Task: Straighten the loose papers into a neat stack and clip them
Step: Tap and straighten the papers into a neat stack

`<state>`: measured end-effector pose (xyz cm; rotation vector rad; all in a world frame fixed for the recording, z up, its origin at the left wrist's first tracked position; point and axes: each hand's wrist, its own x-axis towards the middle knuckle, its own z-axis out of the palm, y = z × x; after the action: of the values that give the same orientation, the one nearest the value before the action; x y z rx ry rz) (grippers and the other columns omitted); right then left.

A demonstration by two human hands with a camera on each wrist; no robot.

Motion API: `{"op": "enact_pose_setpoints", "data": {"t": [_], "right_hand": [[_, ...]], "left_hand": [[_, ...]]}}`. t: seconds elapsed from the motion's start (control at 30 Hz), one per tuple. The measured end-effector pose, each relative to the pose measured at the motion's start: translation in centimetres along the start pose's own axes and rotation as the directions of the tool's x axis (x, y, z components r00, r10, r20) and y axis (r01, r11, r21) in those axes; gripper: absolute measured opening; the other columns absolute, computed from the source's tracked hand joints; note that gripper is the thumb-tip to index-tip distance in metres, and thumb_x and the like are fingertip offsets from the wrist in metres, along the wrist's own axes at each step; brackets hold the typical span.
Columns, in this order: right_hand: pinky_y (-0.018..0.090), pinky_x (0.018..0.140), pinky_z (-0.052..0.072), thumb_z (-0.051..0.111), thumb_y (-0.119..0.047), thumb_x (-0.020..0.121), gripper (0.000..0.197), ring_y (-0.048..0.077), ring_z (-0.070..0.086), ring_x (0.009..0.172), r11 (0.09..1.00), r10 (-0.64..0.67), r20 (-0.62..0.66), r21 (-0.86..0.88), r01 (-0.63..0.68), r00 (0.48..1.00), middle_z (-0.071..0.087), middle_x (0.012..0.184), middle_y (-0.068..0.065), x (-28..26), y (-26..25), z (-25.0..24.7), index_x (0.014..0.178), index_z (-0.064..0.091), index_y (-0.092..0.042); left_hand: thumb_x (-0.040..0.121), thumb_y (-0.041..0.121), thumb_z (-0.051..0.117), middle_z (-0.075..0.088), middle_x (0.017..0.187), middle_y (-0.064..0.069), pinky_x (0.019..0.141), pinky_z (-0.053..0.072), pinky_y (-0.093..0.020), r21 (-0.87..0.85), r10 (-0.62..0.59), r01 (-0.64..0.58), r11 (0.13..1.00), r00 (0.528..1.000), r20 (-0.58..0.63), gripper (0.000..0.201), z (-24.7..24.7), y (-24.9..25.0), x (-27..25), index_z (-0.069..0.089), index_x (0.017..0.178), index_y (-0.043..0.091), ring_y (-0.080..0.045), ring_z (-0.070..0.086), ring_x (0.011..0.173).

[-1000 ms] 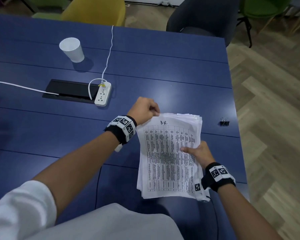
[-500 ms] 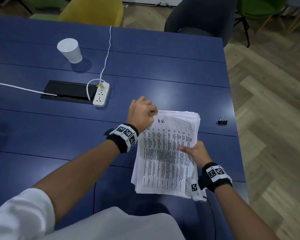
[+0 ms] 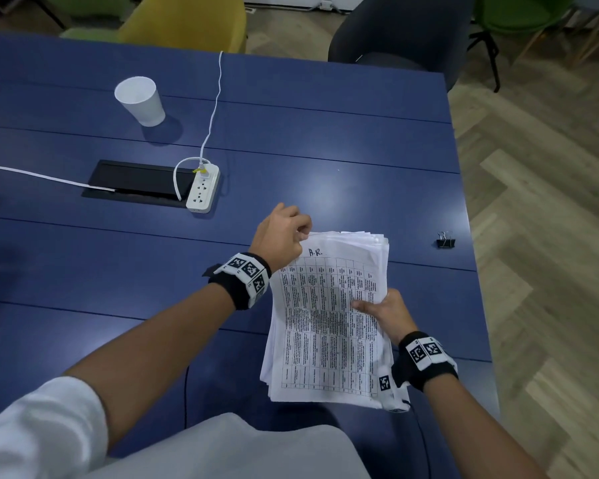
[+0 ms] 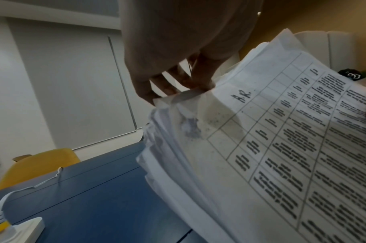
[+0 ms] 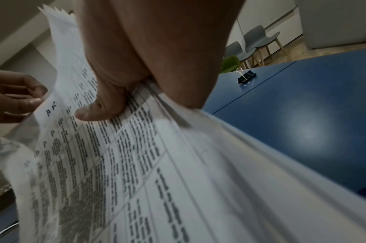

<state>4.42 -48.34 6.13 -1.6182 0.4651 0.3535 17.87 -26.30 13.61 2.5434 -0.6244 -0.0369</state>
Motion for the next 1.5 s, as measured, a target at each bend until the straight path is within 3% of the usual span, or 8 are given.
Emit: {"op": "enact_pose_setpoints", "data": {"t": [0.1,0.23,0.37,0.47,0.8,0.9,1.23,1.5], "right_hand": [[0.028,0.079,0.057,0.082,-0.013,0.072,0.035,0.030,0.070,0.094,1.000,-0.010,0.000,0.010,0.010,1.000,0.074,0.096,0.010,0.1,0.0,0.1,0.102,0.067,-0.004],[0.043,0.094,0.053,0.084,-0.009,0.067,0.040,0.019,0.072,0.094,1.000,0.028,0.028,0.008,-0.029,0.999,0.076,0.097,0.004,0.5,0.4,0.1,0.104,0.069,-0.006],[0.052,0.093,0.052,0.085,-0.012,0.068,0.041,0.034,0.070,0.096,1.000,0.021,0.049,0.007,-0.021,0.999,0.075,0.100,0.003,0.5,0.9,0.2,0.105,0.068,-0.008],[0.031,0.083,0.057,0.082,-0.003,0.070,0.036,0.024,0.072,0.093,1.000,-0.009,0.050,0.019,0.008,0.999,0.075,0.100,0.007,0.4,0.8,0.3,0.104,0.068,-0.002],[0.040,0.085,0.055,0.085,-0.007,0.066,0.039,0.024,0.072,0.094,0.996,-0.010,0.038,0.089,0.007,0.999,0.075,0.098,0.009,0.9,1.8,0.6,0.102,0.069,-0.004],[0.040,0.087,0.055,0.084,-0.006,0.067,0.034,0.024,0.072,0.092,0.995,-0.014,0.013,0.097,0.013,1.000,0.076,0.095,0.007,1.1,1.9,1.0,0.098,0.071,-0.006],[0.038,0.087,0.055,0.084,-0.008,0.068,0.033,0.027,0.071,0.095,0.995,-0.022,0.048,0.095,0.017,0.999,0.075,0.098,0.011,1.1,1.6,-0.4,0.099,0.072,-0.004],[0.027,0.077,0.057,0.078,0.006,0.068,0.035,0.027,0.072,0.094,0.978,-0.006,0.025,0.209,0.001,1.000,0.075,0.097,0.012,0.1,2.0,-2.1,0.102,0.068,0.002]], "left_hand": [[0.070,-0.004,0.056,0.052,0.081,0.002,0.064,0.046,-0.042,0.035,0.007,-0.006,0.999,1.000,-0.020,0.019,0.2,0.1,-0.2,0.057,0.071,0.015,-0.021,0.044,0.078],[0.066,-0.005,0.044,0.051,0.076,0.000,0.063,0.046,-0.046,-0.050,-0.011,0.008,0.999,0.998,-0.059,0.020,0.3,0.7,-0.3,0.054,0.070,0.012,-0.024,0.044,0.075],[0.070,-0.004,0.046,0.052,0.079,0.001,0.065,0.047,-0.040,-0.131,-0.075,0.061,0.989,0.991,-0.107,0.020,-0.9,1.3,0.7,0.054,0.070,0.014,-0.022,0.046,0.079],[0.072,-0.003,0.047,0.056,0.078,0.002,0.063,0.040,-0.031,-0.098,-0.136,0.125,0.987,0.983,-0.120,0.022,-2.2,1.8,1.3,0.055,0.070,0.017,-0.019,0.046,0.082],[0.060,0.019,0.044,0.063,0.068,0.007,0.078,0.054,-0.039,-0.242,-0.358,0.390,0.889,0.919,0.166,0.025,-3.4,2.2,1.7,0.058,0.053,0.038,-0.028,0.062,0.079],[0.053,0.017,0.042,0.070,0.076,0.001,0.080,0.053,-0.039,-0.223,-0.349,0.397,0.890,0.909,0.226,0.025,-3.2,2.4,1.4,0.060,0.049,0.034,-0.031,0.062,0.085],[0.056,0.011,0.045,0.050,0.047,0.011,0.073,0.045,-0.033,-0.197,-0.330,0.357,0.913,0.931,0.155,0.018,-5.4,2.7,3.1,0.054,0.053,0.027,-0.026,0.057,0.072],[0.081,0.028,0.054,0.061,0.073,0.013,0.082,0.050,-0.041,-0.057,-0.255,0.255,0.965,0.967,0.013,0.012,-6.7,-0.4,4.8,0.051,0.070,0.032,-0.024,0.060,0.083]]}}
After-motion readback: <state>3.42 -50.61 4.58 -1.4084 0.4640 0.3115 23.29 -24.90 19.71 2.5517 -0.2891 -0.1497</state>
